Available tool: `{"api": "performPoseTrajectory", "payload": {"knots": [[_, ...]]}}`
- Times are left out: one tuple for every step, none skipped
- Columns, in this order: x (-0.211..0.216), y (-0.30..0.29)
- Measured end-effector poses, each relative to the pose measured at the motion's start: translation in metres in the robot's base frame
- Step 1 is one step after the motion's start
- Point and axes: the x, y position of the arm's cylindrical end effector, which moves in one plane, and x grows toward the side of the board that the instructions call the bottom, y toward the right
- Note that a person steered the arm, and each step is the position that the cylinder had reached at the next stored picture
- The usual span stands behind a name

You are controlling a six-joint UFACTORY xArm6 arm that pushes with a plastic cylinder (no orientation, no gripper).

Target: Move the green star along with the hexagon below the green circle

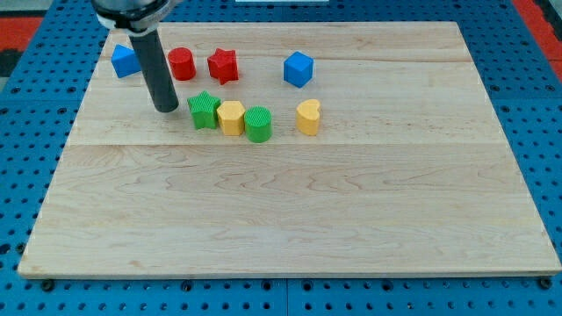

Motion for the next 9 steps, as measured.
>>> {"api": "performPoseTrajectory", "payload": {"knots": [[-0.003,0.050],[0.063,0.118],[0.087,0.134],[0.090,0.134],[0.091,0.146],[0.091,0.106],[0.113,0.095],[0.116,0.117],[0.116,0.144]]}}
